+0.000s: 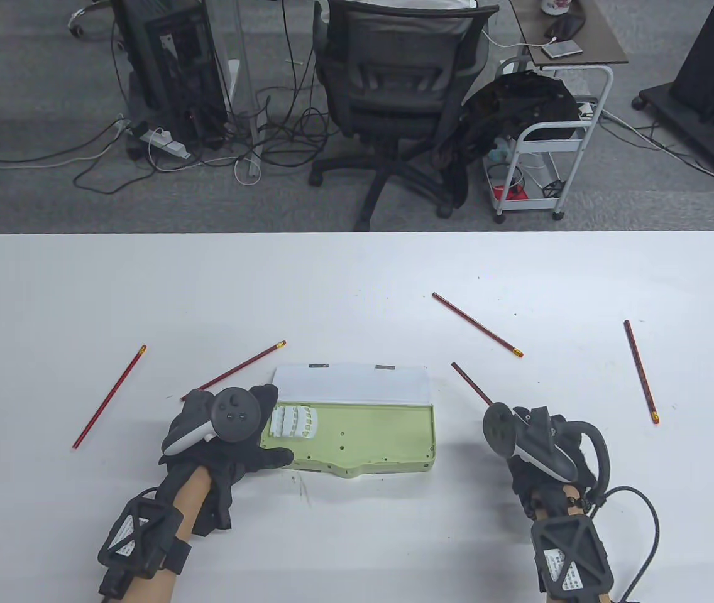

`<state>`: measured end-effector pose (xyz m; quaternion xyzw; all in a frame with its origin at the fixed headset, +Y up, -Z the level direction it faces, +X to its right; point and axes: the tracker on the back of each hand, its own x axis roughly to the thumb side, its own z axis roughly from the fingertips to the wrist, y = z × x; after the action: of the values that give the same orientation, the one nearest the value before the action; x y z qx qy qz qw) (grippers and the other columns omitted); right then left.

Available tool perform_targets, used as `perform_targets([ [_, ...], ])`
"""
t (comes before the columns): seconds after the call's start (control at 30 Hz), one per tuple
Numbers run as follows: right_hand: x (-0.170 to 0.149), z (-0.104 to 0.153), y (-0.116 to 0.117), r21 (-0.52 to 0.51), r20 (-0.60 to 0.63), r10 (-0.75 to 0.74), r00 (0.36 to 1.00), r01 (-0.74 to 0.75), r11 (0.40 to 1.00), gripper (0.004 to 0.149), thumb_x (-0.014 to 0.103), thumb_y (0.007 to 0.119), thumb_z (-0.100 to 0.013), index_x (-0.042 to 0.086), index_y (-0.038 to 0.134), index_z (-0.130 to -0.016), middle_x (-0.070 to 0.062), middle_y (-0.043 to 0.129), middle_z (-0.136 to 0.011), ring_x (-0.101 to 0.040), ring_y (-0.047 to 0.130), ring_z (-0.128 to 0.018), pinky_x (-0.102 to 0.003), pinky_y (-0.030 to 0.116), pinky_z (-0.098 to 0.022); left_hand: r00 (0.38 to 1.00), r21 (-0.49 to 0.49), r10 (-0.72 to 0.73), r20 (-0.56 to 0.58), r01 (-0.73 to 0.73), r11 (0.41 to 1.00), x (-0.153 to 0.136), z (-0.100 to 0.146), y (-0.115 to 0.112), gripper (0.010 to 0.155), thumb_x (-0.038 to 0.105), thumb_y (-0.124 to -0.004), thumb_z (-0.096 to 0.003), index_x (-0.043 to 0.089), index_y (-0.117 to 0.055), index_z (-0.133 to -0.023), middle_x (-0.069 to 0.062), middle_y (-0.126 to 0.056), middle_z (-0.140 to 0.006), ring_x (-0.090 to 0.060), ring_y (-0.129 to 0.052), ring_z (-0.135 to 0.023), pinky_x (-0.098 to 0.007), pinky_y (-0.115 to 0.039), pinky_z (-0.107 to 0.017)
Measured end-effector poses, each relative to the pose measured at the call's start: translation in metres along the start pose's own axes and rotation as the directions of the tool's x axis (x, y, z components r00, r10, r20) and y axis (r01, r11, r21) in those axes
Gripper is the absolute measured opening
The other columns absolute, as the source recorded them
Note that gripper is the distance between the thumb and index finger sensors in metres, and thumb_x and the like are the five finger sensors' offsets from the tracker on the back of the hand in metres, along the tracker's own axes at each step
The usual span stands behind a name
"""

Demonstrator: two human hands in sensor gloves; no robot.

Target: Organize multifunction pencil case

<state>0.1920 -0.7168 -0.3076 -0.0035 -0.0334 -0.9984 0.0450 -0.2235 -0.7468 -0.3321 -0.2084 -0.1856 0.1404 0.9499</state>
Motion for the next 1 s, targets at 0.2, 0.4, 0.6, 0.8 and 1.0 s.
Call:
perform_targets([
  [0.2, 0.024, -0.012, -0.029, -0.071, 0.059, -0.186, 0.981, 0.19, 0.979, 0.043, 0.025, 0.066, -0.052, 0.01, 0.064, -0.092, -0.023, 0.078, -0.083, -0.044, 0.085, -0.072, -0.067, 0.072, -0.062, 1.0, -0.004, 0.004, 0.0, -0.004, 1.0, 0.0, 0.0, 0.0, 0.108, 0.065, -0.075, -0.0387, 0.012, -0.02, -0.116, -0.021, -0.033, -0.125, -0.057, -0.036, -0.112, -0.077, -0.043, -0.07],
  [0.4, 0.057, -0.018, -0.047, -0.095, 0.145, -0.287, 0.947, 0.302, 0.949, 0.044, 0.021, 0.067, -0.051, 0.015, 0.066, -0.094, -0.023, 0.075, -0.086, -0.046, 0.081, -0.075, -0.069, 0.067, -0.064, 1.0, -0.008, 0.012, 0.003, -0.012, 1.0, 0.0, 0.0, 0.0, 0.108, 0.065, -0.075, -0.039, 0.012, -0.02, -0.116, -0.021, -0.033, -0.125, -0.057, -0.036, -0.111, -0.077, -0.043, -0.07],
  [0.6, 0.091, -0.014, -0.044, -0.103, 0.222, -0.161, 0.962, 0.188, 0.977, 0.044, 0.02, 0.068, -0.049, 0.019, 0.068, -0.092, -0.021, 0.075, -0.088, -0.045, 0.08, -0.077, -0.068, 0.066, -0.066, 1.0, -0.009, 0.018, 0.005, -0.018, 1.0, 0.0, -0.001, 0.0, 0.108, 0.065, -0.075, -0.039, 0.012, -0.02, -0.116, -0.021, -0.033, -0.125, -0.057, -0.036, -0.112, -0.077, -0.043, -0.07],
  [0.8, 0.109, -0.01, -0.034, -0.118, 0.262, -0.062, 0.963, 0.096, 0.988, 0.044, 0.021, 0.069, -0.048, 0.019, 0.069, -0.092, -0.019, 0.076, -0.088, -0.044, 0.08, -0.078, -0.067, 0.066, -0.067, 1.0, -0.008, 0.023, 0.006, -0.023, 1.0, 0.0, -0.001, 0.0, 0.108, 0.065, -0.075, -0.039, 0.012, -0.02, -0.116, -0.021, -0.033, -0.125, -0.057, -0.036, -0.111, -0.077, -0.043, -0.07],
  [1.0, 0.123, -0.011, -0.023, -0.118, 0.29, 0.004, 0.957, 0.031, 0.993, 0.044, 0.022, 0.07, -0.048, 0.019, 0.071, -0.092, -0.018, 0.077, -0.087, -0.044, 0.08, -0.078, -0.067, 0.066, -0.067, 1.0, -0.006, 0.022, 0.007, -0.022, 1.0, 0.0, 0.0, 0.0, 0.108, 0.065, -0.075, -0.0391, 0.012, -0.019, -0.116, -0.021, -0.034, -0.125, -0.057, -0.037, -0.111, -0.077, -0.044, -0.07],
])
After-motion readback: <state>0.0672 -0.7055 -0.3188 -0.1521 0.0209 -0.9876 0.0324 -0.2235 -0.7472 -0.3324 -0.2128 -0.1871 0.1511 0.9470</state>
